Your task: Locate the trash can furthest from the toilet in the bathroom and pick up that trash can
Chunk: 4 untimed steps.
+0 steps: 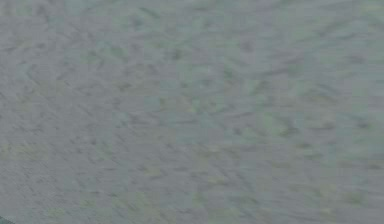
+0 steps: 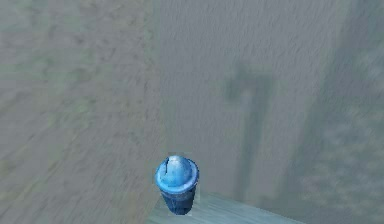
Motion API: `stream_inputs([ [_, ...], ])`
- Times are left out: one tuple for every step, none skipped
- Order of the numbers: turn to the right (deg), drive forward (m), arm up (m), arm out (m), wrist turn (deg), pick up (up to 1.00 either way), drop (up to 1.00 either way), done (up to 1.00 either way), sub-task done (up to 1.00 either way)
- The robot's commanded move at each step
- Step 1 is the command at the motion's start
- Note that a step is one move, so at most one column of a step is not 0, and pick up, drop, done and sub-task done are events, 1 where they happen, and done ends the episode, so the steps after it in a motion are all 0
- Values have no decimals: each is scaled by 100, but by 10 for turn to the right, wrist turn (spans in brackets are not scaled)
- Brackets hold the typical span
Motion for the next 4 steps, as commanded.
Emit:
stream_inputs([
  [0,0,20,0,0,0,0,0,0],
  [0,0,0,48,0,0,0,0,0],
  [0,0,0,0,450,0,0,0,0],
  [0,0,0,0,450,0,0,0,0],
])
